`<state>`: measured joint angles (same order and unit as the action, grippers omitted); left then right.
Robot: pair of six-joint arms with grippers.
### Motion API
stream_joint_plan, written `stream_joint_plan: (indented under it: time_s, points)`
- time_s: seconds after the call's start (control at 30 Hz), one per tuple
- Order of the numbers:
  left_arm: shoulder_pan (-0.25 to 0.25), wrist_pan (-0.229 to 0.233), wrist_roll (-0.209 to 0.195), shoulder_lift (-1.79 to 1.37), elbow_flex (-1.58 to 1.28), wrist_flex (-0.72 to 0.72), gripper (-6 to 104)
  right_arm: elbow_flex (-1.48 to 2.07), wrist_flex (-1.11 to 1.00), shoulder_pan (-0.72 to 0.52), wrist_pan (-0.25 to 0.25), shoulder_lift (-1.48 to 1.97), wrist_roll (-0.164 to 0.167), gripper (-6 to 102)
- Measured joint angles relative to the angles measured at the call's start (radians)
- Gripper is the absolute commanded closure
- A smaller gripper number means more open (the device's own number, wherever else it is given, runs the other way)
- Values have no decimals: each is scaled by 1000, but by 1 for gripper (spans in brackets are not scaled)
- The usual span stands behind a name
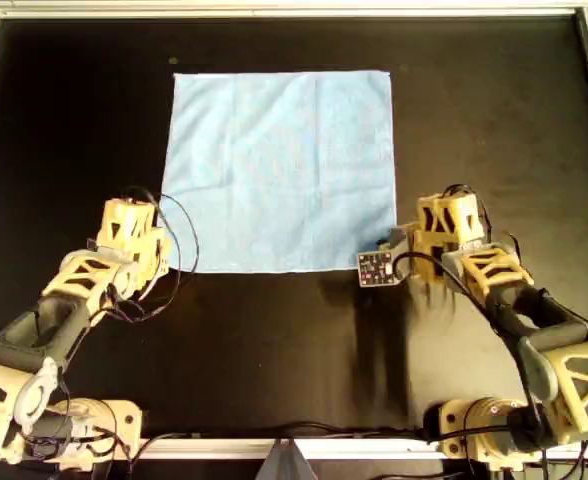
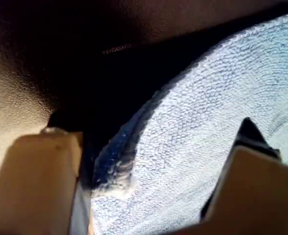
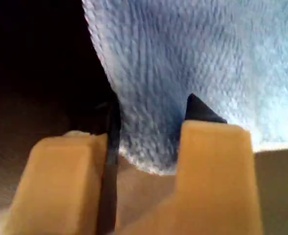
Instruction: Fold a cloth
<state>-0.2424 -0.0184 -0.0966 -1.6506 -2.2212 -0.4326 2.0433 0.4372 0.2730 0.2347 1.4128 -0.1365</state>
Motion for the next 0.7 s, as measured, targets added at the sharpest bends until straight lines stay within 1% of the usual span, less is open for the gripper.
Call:
stream_joint_plan:
  time_s: [0.1, 0.37, 0.5, 0.53, 0.6, 0.7]
  points:
    - [0, 0, 0, 0, 0, 0, -2, -2, 0, 0, -25, 2, 0, 41]
    - [0, -3, 0, 2, 0, 0, -1, -2, 0, 0, -26, 2, 0, 39]
    - [0, -3, 0, 2, 0, -2, 0, -2, 0, -2, -26, 2, 0, 41]
    - [0, -3, 0, 2, 0, -3, 0, -2, 0, -2, -26, 2, 0, 43]
    - [0, -3, 0, 3, 0, -11, 5, -2, 0, -2, -26, 2, 0, 49]
    - [0, -3, 0, 3, 0, -12, 17, -2, 0, -2, -26, 2, 0, 65]
